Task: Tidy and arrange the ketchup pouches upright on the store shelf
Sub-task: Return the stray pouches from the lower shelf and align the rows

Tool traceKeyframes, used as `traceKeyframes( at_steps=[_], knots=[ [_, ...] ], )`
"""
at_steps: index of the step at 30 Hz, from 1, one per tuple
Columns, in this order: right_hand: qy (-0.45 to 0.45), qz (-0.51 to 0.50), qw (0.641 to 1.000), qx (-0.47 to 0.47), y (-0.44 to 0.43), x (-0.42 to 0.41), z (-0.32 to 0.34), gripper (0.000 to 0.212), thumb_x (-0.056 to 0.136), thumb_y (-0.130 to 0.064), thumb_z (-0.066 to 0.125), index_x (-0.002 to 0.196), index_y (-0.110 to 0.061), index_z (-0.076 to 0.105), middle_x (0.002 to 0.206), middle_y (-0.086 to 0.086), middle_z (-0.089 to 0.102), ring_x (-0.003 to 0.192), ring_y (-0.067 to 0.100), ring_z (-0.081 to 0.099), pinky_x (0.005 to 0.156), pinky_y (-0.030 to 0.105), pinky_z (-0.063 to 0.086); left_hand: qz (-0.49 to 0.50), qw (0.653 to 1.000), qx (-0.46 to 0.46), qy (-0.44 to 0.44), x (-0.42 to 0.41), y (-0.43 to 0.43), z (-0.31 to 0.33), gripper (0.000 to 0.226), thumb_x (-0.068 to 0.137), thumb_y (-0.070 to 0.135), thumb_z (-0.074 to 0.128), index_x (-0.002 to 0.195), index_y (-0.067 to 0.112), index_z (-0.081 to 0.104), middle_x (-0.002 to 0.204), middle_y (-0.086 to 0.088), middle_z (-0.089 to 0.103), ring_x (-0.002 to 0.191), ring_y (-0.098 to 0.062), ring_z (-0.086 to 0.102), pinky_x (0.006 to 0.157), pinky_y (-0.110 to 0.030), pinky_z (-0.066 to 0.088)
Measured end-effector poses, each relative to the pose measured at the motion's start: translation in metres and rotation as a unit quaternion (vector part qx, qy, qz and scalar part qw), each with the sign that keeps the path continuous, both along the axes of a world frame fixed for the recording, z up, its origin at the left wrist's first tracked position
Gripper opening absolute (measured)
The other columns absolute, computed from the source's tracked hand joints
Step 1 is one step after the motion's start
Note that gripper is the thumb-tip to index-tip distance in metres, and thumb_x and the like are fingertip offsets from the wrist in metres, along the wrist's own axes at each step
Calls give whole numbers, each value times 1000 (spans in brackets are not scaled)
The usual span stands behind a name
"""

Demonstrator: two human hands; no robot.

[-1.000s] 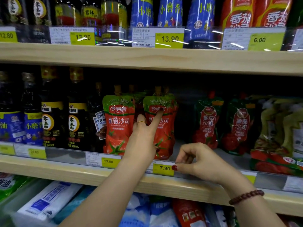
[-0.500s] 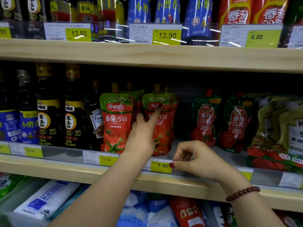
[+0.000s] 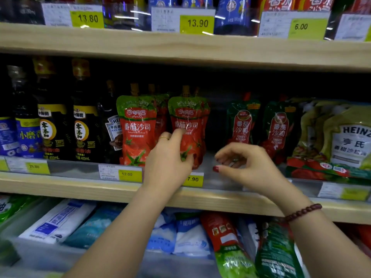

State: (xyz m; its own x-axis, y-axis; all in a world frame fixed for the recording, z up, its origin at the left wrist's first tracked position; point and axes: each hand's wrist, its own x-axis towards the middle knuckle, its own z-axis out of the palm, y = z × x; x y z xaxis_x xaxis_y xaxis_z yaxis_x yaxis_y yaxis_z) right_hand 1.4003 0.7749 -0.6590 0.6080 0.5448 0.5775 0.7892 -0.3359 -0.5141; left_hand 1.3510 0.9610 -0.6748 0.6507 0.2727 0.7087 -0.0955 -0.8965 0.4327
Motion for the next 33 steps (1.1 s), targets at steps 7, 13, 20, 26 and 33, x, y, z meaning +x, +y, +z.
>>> traceKeyframes(
  at_steps=[7,13,20,26,33],
  knots=[
    [-39,29,997,-67,-32,-28,-13,12,73,-15,77,83,-15,70,75,-6,69,69,1,63,60,17,50,-204,978,-6,43,-8,-16,-9,31,76,27,72,105,26,64,87,7,64,80,-8,62,78,-35,54],
    [7,53,982,-182,-55,-32,-72,29,73,-31,77,100,-23,68,98,-10,69,91,-1,61,80,21,51,-276,957,62,58,-11,-29,-23,36,79,24,70,114,20,63,103,1,62,96,-9,57,87,-28,45],
    [17,4,946,-325,-58,-57,-154,95,60,-72,63,139,-25,36,146,-4,34,133,11,32,110,26,28,-255,964,65,33,-10,-37,-31,29,81,23,67,109,17,67,108,0,62,101,-15,58,88,-39,48],
    [-60,-98,948,-297,-49,-69,-171,56,68,-27,68,120,-15,51,124,5,50,114,26,49,85,33,50,-256,964,73,8,-10,-35,-34,27,81,19,67,108,13,67,107,-2,63,100,-16,59,89,-37,49],
    [-202,-98,941,-252,-46,-76,-147,23,52,5,74,61,-7,57,61,8,58,54,27,57,39,26,44,-275,960,49,-19,-13,-35,-27,21,80,13,68,101,10,70,102,0,64,95,-7,56,87,-13,42]
  ],
)
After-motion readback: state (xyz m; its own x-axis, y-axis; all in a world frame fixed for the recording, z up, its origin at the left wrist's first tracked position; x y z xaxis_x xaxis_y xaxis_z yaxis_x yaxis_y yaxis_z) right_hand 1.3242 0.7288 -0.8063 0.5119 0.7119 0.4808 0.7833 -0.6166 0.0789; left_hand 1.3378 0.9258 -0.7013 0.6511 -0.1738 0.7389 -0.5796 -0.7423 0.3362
